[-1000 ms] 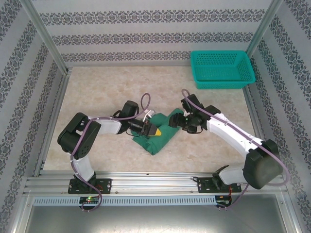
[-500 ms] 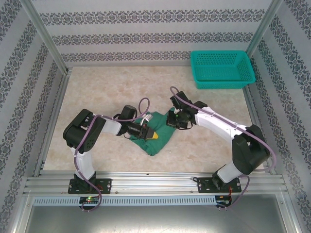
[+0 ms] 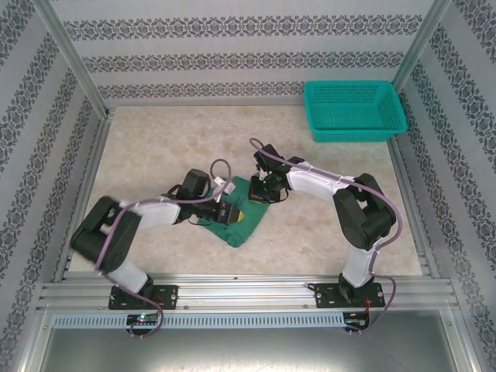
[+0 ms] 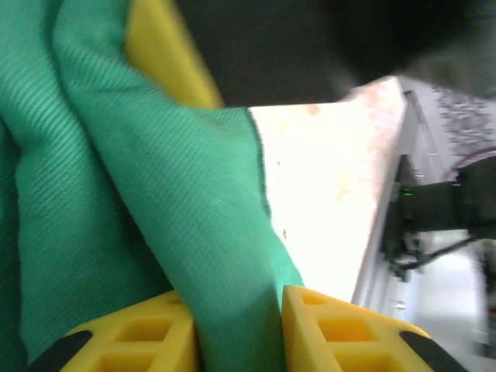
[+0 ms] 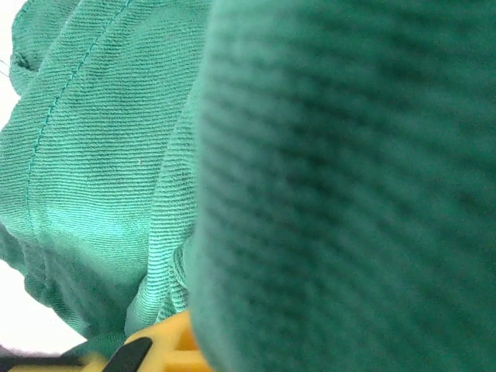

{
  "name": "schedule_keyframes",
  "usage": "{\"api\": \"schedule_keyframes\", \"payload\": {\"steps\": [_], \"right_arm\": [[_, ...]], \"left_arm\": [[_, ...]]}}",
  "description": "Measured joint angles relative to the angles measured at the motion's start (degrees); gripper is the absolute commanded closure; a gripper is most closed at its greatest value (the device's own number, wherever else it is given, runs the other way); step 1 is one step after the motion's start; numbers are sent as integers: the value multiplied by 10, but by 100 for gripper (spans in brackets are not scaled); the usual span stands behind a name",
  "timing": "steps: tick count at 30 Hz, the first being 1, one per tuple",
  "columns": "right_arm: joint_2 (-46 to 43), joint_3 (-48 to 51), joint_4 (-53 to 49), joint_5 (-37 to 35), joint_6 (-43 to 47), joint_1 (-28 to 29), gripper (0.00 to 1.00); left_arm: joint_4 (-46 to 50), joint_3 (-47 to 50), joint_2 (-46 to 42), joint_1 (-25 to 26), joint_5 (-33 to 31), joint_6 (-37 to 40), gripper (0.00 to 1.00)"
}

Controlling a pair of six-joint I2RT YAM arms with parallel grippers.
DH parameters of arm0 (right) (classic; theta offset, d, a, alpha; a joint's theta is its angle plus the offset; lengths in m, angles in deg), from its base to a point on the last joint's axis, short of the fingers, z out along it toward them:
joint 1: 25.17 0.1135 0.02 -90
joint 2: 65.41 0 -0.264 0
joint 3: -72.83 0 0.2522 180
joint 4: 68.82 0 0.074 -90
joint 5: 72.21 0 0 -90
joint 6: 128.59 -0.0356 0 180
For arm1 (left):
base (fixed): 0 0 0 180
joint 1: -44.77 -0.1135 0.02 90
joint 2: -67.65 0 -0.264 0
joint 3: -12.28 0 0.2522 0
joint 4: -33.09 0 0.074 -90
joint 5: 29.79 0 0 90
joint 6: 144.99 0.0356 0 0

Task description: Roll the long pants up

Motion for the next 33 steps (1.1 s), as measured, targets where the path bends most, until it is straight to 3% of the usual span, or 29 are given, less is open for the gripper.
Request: {"api": "schedule_keyframes", "payload": {"steps": [4,7,14,15,16,25,33], "right_arm": [[4,0,7,6,1,1,100],[7,0,15,11,1,1,100],[6,12,42,20,1,1,100],[6,14,47,21,0,1,100],[5,17,51,22,1,1,100],[0,35,80,30,9,0,100],[4,42,101,45,9,-2,100]], "left_arm": [[57,1,-129,71,-151,57,67],[94,-13,-156,150,-262,94,66],[205,-112,-37,317,-529,157,57],[219,-130,-11,333,-568,165,48],[232,-147,10,345,-599,173,47],[352,-282,174,360,-788,199,45],[457,-310,190,334,-807,156,40]]}}
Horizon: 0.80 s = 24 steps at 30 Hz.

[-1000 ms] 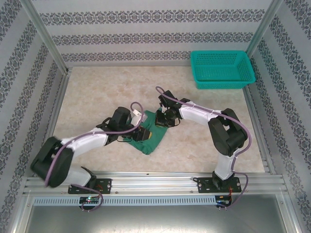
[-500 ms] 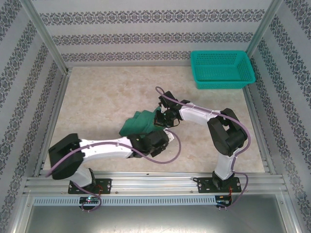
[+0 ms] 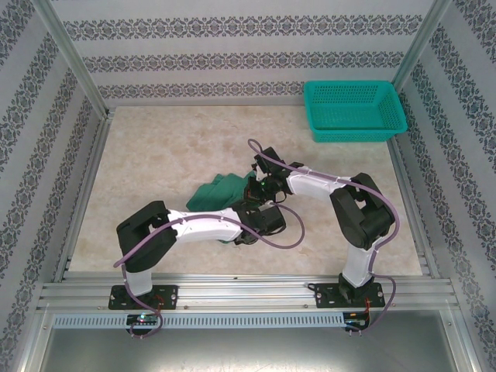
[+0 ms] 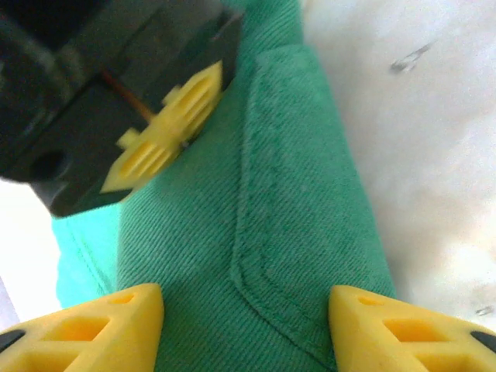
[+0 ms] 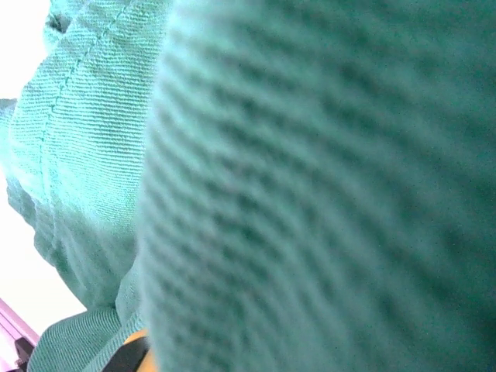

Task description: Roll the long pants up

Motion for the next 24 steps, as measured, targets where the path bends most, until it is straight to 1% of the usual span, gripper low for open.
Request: {"api": "schedule_keyframes", "payload": {"steps": [6,10,12,13,14,15,16,17,18,19,20,24], "right_arm": [[8,-3,12,5,0,0,100],[14,-3,26,5,2,0,100],[17,-3,33,4,2,0,100],[18,-2,36,4,2,-2,100],[19,-2,39,4,3,-3,100],[20,-1,42,4,3,-5,100],[21,0,43,4,2,-8,100],[21,0,44,3,2,-10,100],[22,1,44,3,2,-13,100],[23,1,44,3,2,-15,100],[23,1,44,3,2,-16,100],[24,2,41,6,1,-22,100]], "left_arm": [[25,0,0,-39,58,-31,39],[15,2,-3,-58,123,-35,38],[11,1,-3,-67,151,-33,39],[11,-2,-2,-72,166,-31,41],[12,-5,2,-76,180,-29,45],[13,-11,5,-80,191,-25,46],[13,-16,11,-83,198,-22,49],[14,-21,16,-86,205,-19,61],[16,-27,23,-89,214,-16,76],[18,-32,27,-92,222,-11,96],[20,-36,30,-94,228,-7,100],[26,-45,35,-98,241,10,100]]}}
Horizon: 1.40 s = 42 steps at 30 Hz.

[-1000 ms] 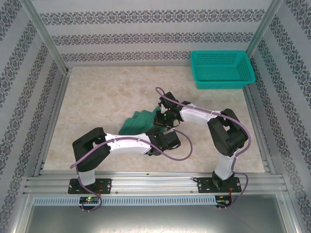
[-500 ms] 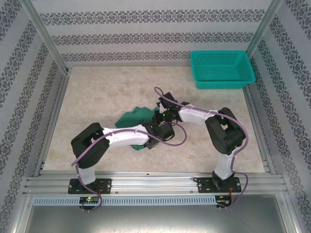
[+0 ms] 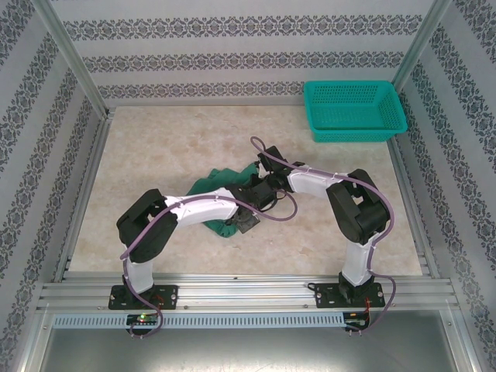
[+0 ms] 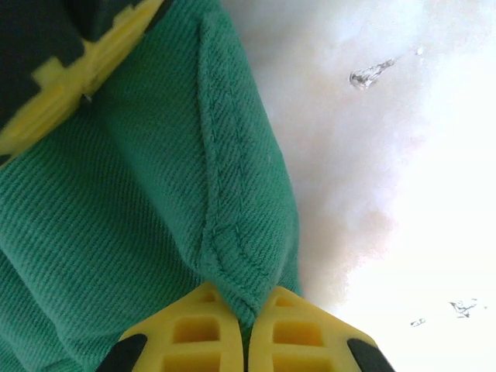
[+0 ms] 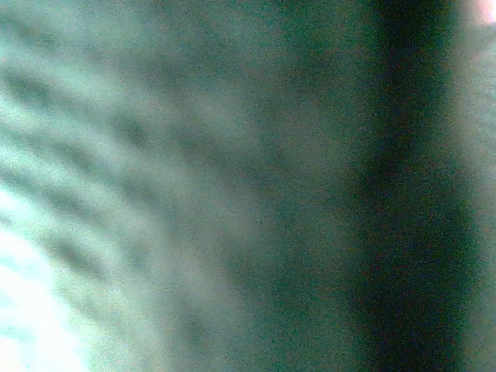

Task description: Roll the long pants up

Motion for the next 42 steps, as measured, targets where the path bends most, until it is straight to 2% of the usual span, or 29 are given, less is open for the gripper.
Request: {"api": "schedule_keyframes", "payload": {"steps": [5,6,9,10,12,14,17,22,29,34,42], "right_arm": [[-2,2,-1,-3,-6,0,100],[-5,4,-1,-5,-10,0,95],[-21,19,-9,-4,-22,-1,67],[-30,27,-10,-5,-24,-1,52],[-58,50,-16,-6,-26,-7,30],[-96,68,-41,-13,-27,-23,26],[-158,73,-93,-46,-16,-59,5],[-220,72,-146,-83,9,-90,3],[-229,71,-181,-85,18,-79,3],[-226,71,-180,-73,16,-63,3],[-200,51,-158,-53,2,-29,3]], "left_arm": [[-32,27,-33,-10,37,24,100],[-40,35,-43,-16,56,30,100],[-45,45,-66,-30,124,38,100],[-49,48,-72,-30,147,40,100],[-56,52,-88,-33,189,31,100],[-56,60,-112,-46,249,20,100],[-61,83,-147,-79,326,-15,100],[-128,144,-189,-115,413,-75,100],[-365,302,-276,-155,499,-231,100],[-485,359,-307,-162,508,-313,100],[-494,374,-359,-162,497,-333,100]]}}
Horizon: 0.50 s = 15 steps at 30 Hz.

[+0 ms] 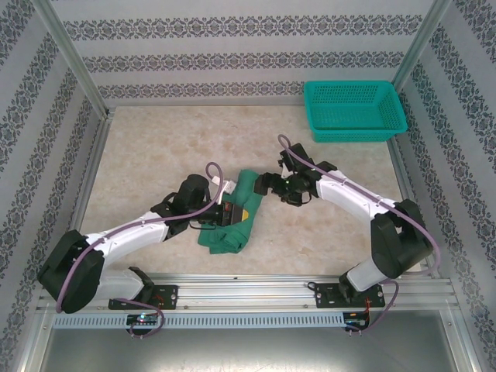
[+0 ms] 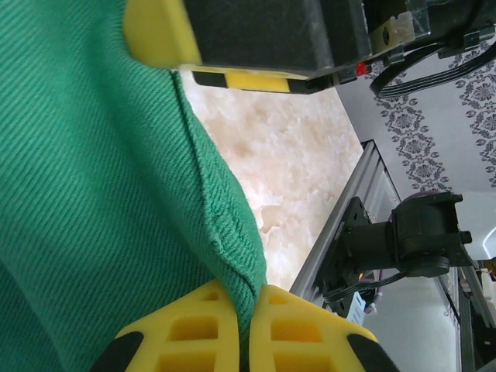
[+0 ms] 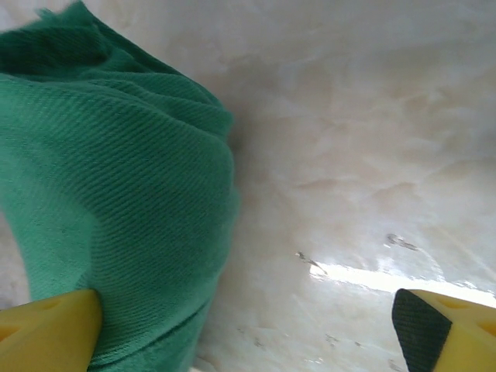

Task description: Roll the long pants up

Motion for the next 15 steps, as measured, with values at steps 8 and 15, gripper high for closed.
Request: {"api": "schedule_keyframes", "payload": {"steps": [8,15], "right_arm": [[34,-50,19,19,-16,52,2],[90,-70,19,39,-16,81,3]], "left_arm": [[9,18,10,0,-5,15,100],[-30,74,19,0,-7,9,100]]}}
